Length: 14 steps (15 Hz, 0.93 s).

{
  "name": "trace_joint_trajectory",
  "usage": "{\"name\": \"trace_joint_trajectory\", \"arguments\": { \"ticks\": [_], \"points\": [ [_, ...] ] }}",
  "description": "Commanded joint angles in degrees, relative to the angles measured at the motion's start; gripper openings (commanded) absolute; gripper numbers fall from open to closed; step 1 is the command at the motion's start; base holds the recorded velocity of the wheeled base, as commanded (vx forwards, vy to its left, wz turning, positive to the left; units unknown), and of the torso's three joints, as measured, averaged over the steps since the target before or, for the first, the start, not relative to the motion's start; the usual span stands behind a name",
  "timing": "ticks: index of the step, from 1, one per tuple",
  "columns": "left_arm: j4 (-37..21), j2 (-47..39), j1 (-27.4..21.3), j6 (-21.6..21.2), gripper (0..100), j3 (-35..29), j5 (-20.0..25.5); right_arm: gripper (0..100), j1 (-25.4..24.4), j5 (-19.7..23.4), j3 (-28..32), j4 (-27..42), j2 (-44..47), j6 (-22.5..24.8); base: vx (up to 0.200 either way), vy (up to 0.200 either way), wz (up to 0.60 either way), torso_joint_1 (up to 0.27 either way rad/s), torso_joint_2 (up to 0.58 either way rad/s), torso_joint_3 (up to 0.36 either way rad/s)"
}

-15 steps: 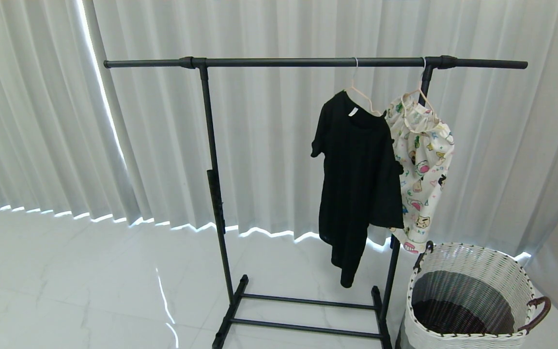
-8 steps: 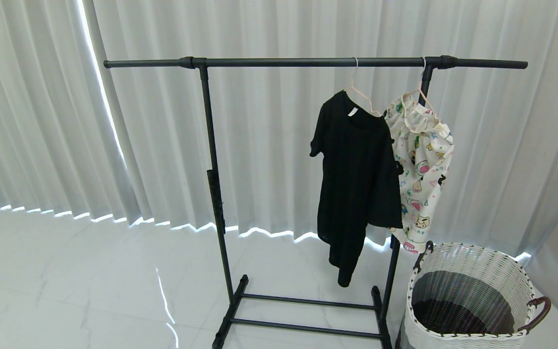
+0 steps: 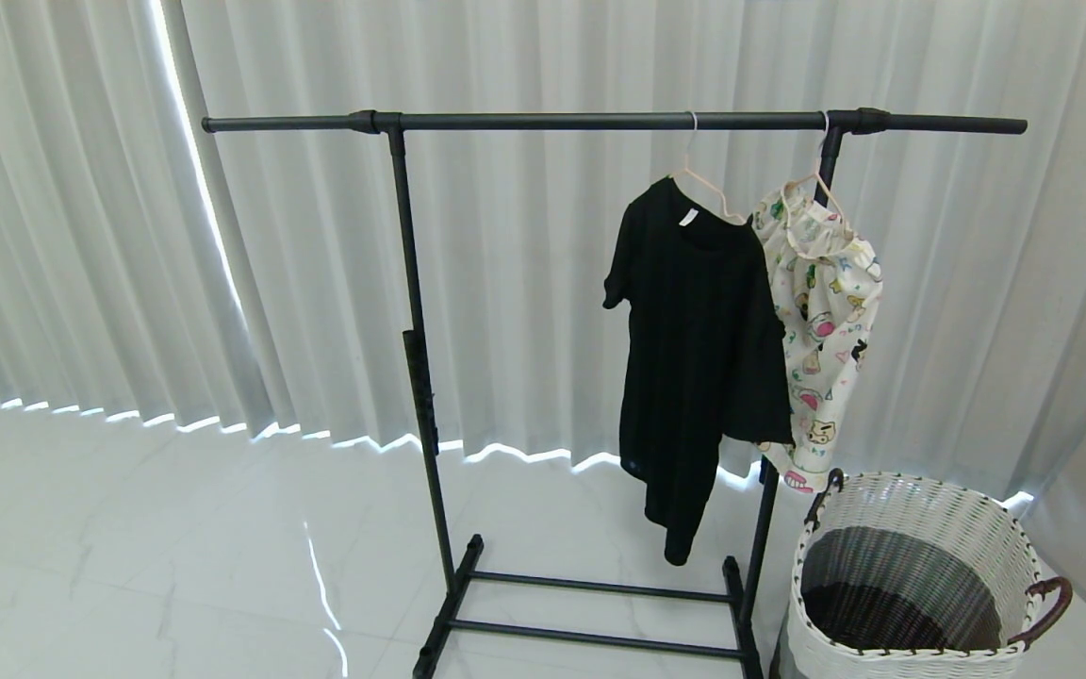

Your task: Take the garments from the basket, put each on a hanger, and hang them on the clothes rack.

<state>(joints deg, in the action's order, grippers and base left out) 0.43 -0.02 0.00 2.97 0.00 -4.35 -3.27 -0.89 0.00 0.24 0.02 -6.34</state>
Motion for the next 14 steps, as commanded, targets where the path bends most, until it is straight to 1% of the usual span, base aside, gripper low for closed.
{"name": "trace_joint_trajectory", "arguments": {
  "ticks": [1, 14],
  "points": [
    [0.0, 0.0, 0.0, 0.0, 100, 0.0, 0.0, 100, 0.0, 0.0, 0.0, 0.0, 0.0, 0.0, 0.0, 0.0, 0.0, 0.0, 0.0, 0.0],
    [0.0, 0.0, 0.0, 0.0, 100, 0.0, 0.0, 100, 0.0, 0.0, 0.0, 0.0, 0.0, 0.0, 0.0, 0.0, 0.0, 0.0, 0.0, 0.0]
  ]
}}
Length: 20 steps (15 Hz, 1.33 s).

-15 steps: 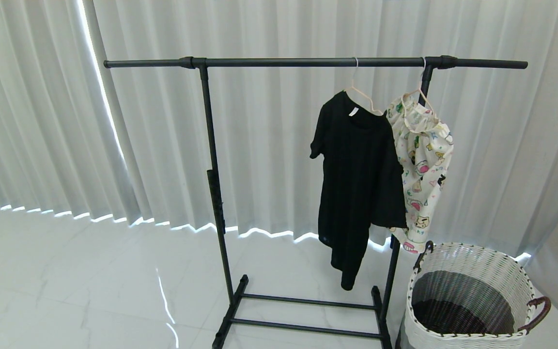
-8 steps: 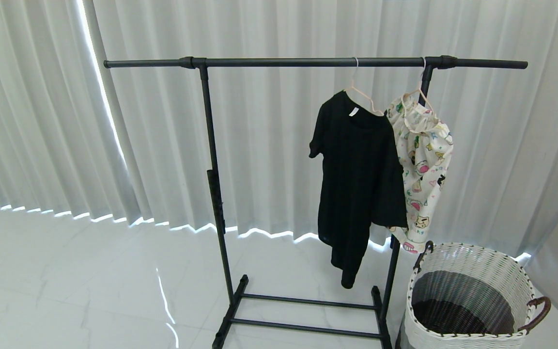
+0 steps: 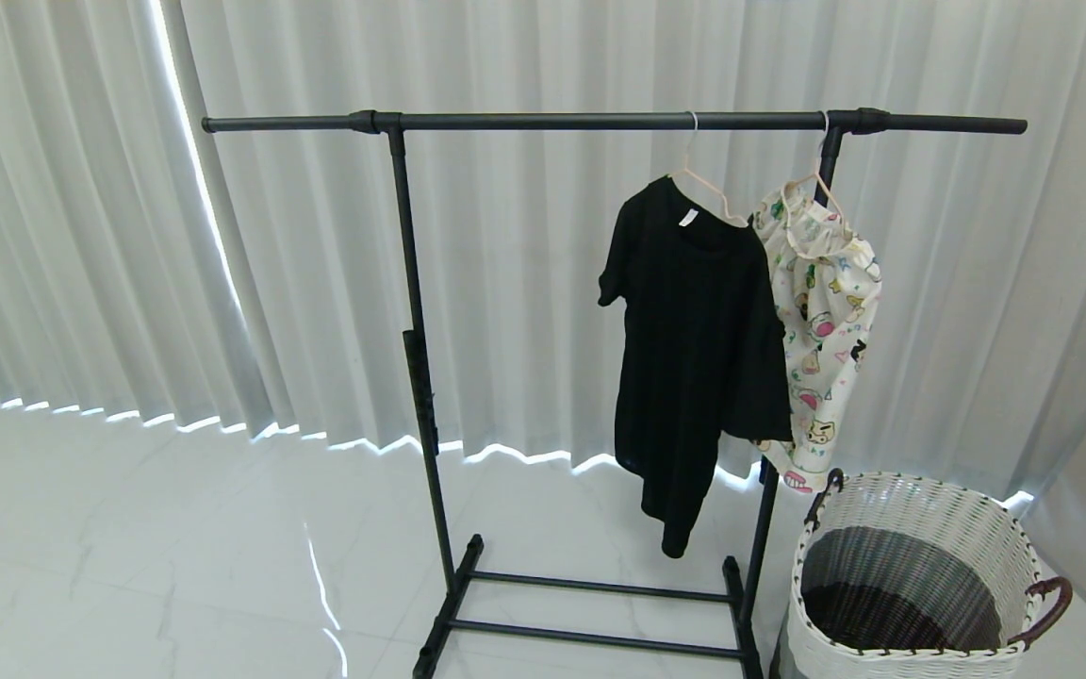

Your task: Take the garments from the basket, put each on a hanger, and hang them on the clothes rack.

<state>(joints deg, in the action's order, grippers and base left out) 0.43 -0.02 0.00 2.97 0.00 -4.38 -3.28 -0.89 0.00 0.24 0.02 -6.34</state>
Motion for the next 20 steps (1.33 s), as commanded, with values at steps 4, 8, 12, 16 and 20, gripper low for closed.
{"name": "trace_joint_trajectory", "arguments": {
  "ticks": [4, 8, 12, 16, 20],
  "points": [
    [0.0, 0.0, 0.0, 0.0, 100, 0.0, 0.0, 100, 0.0, 0.0, 0.0, 0.0, 0.0, 0.0, 0.0, 0.0, 0.0, 0.0, 0.0, 0.0],
    [0.0, 0.0, 0.0, 0.0, 100, 0.0, 0.0, 100, 0.0, 0.0, 0.0, 0.0, 0.0, 0.0, 0.0, 0.0, 0.0, 0.0, 0.0, 0.0],
    [0.0, 0.0, 0.0, 0.0, 100, 0.0, 0.0, 100, 0.0, 0.0, 0.0, 0.0, 0.0, 0.0, 0.0, 0.0, 0.0, 0.0, 0.0, 0.0],
    [0.0, 0.0, 0.0, 0.0, 100, 0.0, 0.0, 100, -0.1, 0.0, 0.0, 0.0, 0.0, 0.0, 0.0, 0.0, 0.0, 0.0, 0.0, 0.0],
    [0.0, 0.0, 0.0, 0.0, 100, 0.0, 0.0, 100, 0.0, 0.0, 0.0, 0.0, 0.0, 0.0, 0.0, 0.0, 0.0, 0.0, 0.0, 0.0]
  ]
}}
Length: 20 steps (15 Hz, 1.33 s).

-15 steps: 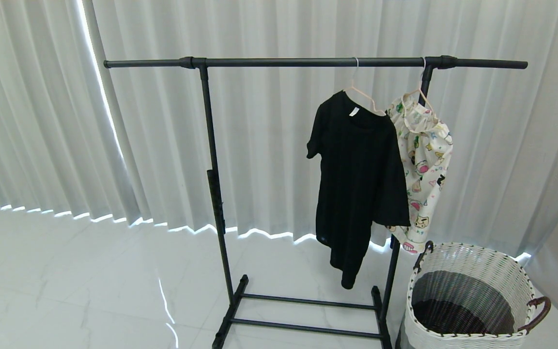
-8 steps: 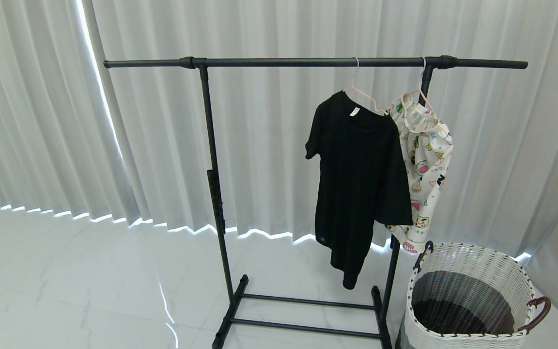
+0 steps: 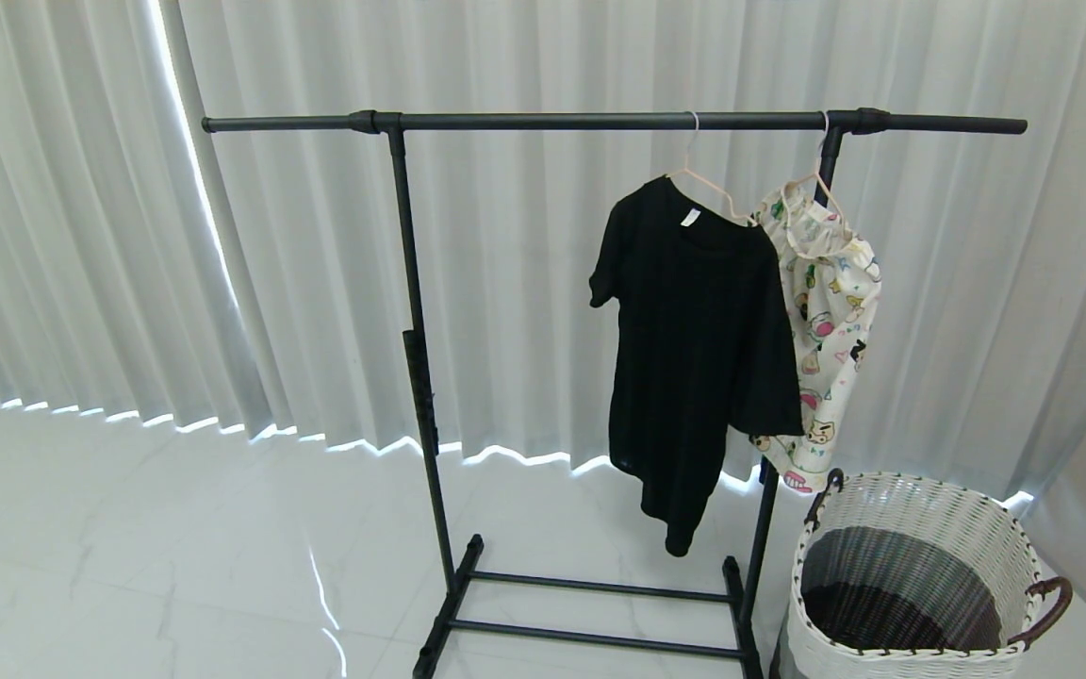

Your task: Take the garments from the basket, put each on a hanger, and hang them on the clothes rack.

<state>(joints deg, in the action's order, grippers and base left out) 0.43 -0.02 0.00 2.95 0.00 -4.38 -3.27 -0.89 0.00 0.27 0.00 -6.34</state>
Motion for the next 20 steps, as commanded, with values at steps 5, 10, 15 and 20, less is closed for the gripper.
{"name": "trace_joint_trajectory", "arguments": {
  "ticks": [5, 10, 15, 20],
  "points": [
    [0.0, 0.0, 0.0, 0.0, 100, 0.0, 0.0, 100, -0.1, 0.0, 0.0, 0.0, 0.0, 0.0, 0.0, 0.0, 0.0, 0.0, 0.0, 0.0],
    [0.0, 0.0, 0.0, 0.0, 100, 0.0, 0.0, 100, 0.0, 0.0, 0.0, 0.0, 0.0, 0.0, 0.0, 0.0, 0.0, 0.0, 0.0, 0.0],
    [0.0, 0.0, 0.0, 0.0, 100, 0.0, 0.0, 100, 0.0, 0.0, 0.0, 0.0, 0.0, 0.0, 0.0, 0.0, 0.0, 0.0, 0.0, 0.0],
    [0.0, 0.0, 0.0, 0.0, 100, 0.0, 0.0, 100, -0.1, 0.0, 0.0, 0.0, 0.0, 0.0, 0.0, 0.0, 0.0, 0.0, 0.0, 0.0]
  ]
}}
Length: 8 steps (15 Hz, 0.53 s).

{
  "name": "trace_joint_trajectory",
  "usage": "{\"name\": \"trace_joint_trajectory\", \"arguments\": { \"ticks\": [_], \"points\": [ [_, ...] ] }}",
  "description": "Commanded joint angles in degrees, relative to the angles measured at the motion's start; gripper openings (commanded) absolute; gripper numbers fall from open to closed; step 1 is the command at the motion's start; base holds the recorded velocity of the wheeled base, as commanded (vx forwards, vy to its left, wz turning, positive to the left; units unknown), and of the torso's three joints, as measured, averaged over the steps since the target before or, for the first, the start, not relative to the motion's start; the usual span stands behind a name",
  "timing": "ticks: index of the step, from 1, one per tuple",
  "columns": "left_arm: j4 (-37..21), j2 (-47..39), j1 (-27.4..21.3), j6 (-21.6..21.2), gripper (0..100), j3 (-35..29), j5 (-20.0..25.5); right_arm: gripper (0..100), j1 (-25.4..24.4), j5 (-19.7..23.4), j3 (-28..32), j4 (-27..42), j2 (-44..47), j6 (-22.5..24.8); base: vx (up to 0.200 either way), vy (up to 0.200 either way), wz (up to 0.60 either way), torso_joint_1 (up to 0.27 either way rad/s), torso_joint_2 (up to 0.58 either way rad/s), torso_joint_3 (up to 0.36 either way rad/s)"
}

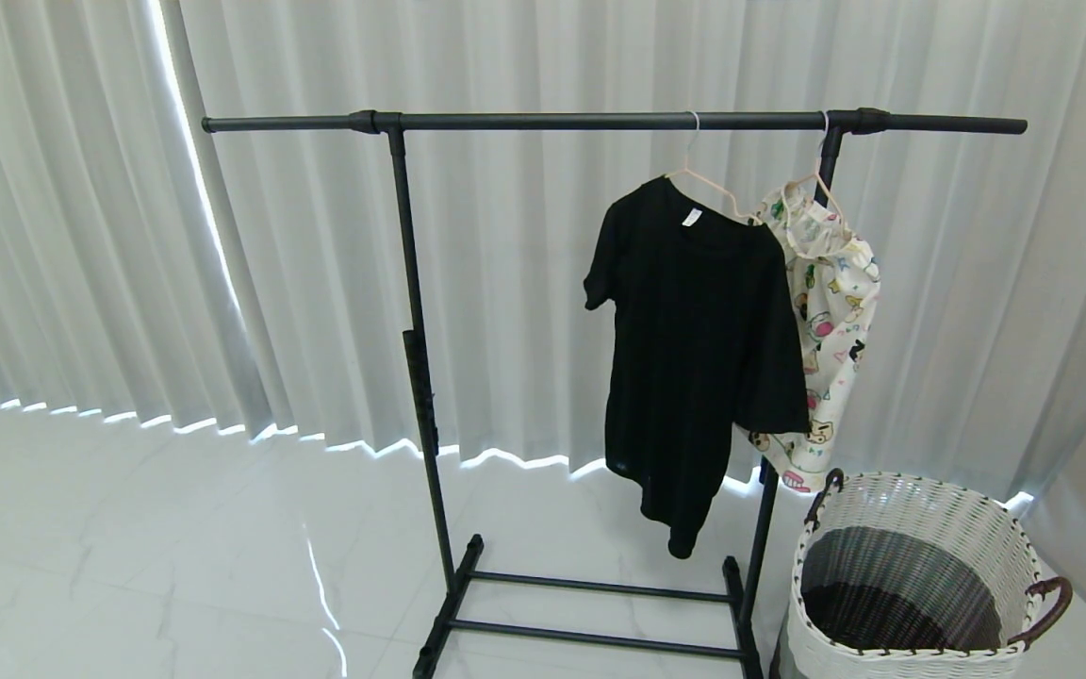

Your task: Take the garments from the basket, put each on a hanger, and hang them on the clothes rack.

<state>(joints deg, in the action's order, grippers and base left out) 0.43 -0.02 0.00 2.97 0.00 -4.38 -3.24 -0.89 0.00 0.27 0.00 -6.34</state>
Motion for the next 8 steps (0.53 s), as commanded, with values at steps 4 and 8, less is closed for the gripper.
{"name": "trace_joint_trajectory", "arguments": {
  "ticks": [4, 8],
  "points": [
    [0.0, 0.0, 0.0, 0.0, 100, 0.0, 0.0, 100, 0.0, 0.0, 0.0, 0.0, 0.0, 0.0, 0.0, 0.0, 0.0, 0.0, 0.0, 0.0],
    [0.0, 0.0, 0.0, 0.0, 100, 0.0, 0.0, 100, 0.0, 0.0, 0.0, 0.0, 0.0, 1.2, 0.0, 0.0, 0.0, 0.0, 0.0, 0.0]
  ]
}}
